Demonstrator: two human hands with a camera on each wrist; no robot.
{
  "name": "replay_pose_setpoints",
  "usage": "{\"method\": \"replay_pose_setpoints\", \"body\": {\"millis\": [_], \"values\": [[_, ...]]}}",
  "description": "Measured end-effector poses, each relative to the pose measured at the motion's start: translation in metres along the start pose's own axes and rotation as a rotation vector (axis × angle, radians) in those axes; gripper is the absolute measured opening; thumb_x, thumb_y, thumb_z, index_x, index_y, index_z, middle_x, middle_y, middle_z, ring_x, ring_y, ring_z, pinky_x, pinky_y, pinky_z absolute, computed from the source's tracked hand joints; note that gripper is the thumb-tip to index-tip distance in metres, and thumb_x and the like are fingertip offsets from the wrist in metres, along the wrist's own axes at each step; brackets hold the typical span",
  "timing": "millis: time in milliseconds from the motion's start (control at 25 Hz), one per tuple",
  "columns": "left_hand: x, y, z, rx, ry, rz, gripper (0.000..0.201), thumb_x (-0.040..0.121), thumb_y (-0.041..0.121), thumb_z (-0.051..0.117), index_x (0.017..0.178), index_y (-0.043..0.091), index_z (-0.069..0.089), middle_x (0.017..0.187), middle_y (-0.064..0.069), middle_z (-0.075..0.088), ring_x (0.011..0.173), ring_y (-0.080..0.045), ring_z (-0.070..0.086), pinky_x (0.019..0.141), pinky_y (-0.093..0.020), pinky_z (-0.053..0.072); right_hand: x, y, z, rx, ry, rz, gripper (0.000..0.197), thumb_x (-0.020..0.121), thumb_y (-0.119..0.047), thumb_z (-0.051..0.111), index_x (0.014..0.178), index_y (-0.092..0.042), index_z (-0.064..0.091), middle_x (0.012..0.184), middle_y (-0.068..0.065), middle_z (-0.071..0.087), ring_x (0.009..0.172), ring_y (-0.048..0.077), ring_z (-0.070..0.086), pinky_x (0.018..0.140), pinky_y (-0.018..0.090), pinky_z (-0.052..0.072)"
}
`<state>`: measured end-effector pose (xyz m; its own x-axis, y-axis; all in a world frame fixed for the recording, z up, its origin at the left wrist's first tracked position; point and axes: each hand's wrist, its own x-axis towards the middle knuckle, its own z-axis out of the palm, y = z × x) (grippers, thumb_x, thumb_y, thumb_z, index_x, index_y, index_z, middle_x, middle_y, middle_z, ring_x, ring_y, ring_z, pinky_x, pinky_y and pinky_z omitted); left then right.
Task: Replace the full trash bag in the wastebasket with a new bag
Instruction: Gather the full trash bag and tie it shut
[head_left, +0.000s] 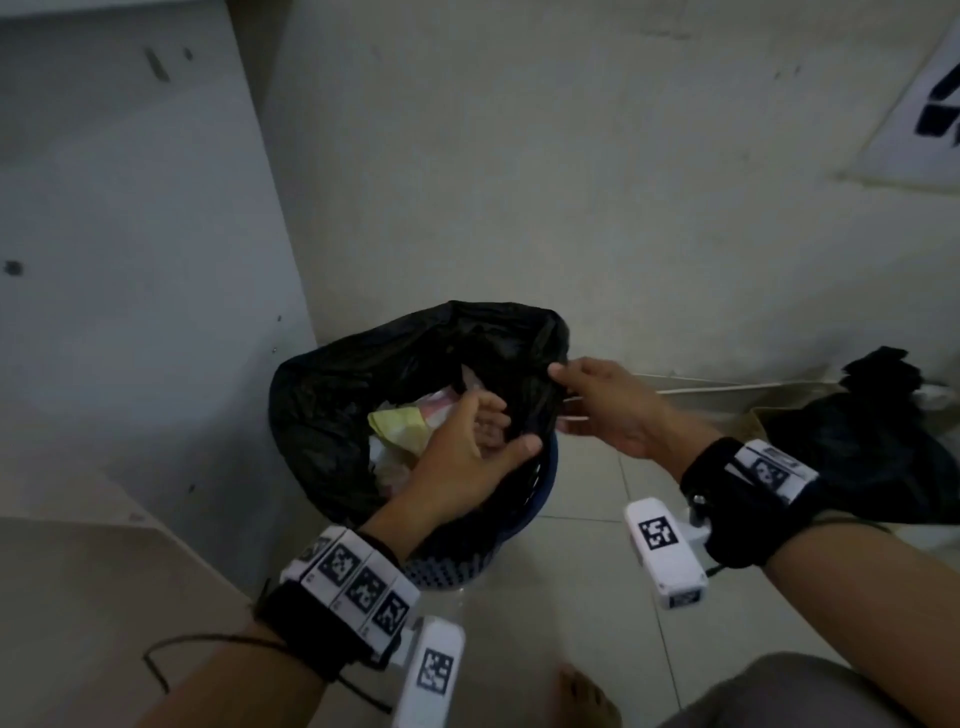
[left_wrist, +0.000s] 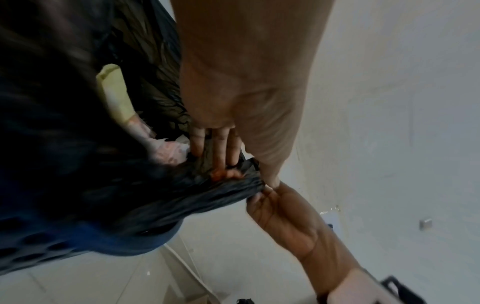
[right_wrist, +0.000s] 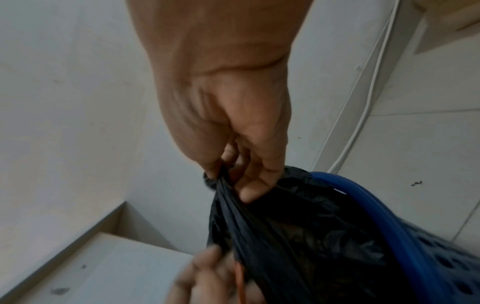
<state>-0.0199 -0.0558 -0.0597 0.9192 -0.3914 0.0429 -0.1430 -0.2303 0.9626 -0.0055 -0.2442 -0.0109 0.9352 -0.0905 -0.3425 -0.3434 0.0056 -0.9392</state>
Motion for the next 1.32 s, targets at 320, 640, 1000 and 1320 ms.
{"method": "replay_pose_setpoints", "body": {"millis": [320,640,1000,1320], "values": [[-0.054,-0.034,-0.023,0.279,0.003,0.169,0.009,0.095,0.017,0.059,0.103,0.013,0.060,0.084,0.007,0.059,0.081,-0.012,0.058,0.066,-0.015,0.044,-0.014,0.006,0.001,-0.668,0.132,-0.474,0.028,0.089,-0.029,0.064,0.113,-0.029,0.050,0.118,0.005,0.047,0.101,0.018,0.054,0.083,0.028,0.047],[-0.067,-0.032,-0.011,0.278,0.008,0.163,0.014,0.095,0.016,0.057,0.106,0.014,0.065,0.085,0.002,0.061,0.074,-0.012,0.056,0.062,-0.021,0.041,-0.048,0.003,-0.007,-1.293,-0.384,-0.605,0.049,0.083,-0.079,0.028,0.112,-0.051,0.057,0.126,-0.034,0.052,0.138,-0.006,0.023,0.117,0.040,-0.005],[-0.031,0.053,-0.022,0.039,0.001,0.272,0.030,0.090,0.037,0.064,0.118,0.027,0.062,0.106,0.012,0.066,0.099,0.000,0.061,0.085,-0.018,0.051,-0.062,-0.065,0.001,-0.869,-0.207,-0.794,0.013,0.096,-0.028,0.055,0.092,-0.029,0.068,0.096,-0.007,0.065,0.094,0.017,0.062,0.089,0.034,0.047],[0.014,0.098,0.000,-0.092,0.065,0.290,0.022,0.093,0.028,0.061,0.111,0.016,0.067,0.097,-0.001,0.070,0.092,-0.012,0.066,0.086,-0.034,0.054,-0.069,-0.099,-0.009,-0.564,-0.147,-0.664,0.019,0.092,-0.003,0.048,0.083,-0.009,0.063,0.078,0.002,0.070,0.067,0.013,0.056,0.063,0.024,0.043]]}}
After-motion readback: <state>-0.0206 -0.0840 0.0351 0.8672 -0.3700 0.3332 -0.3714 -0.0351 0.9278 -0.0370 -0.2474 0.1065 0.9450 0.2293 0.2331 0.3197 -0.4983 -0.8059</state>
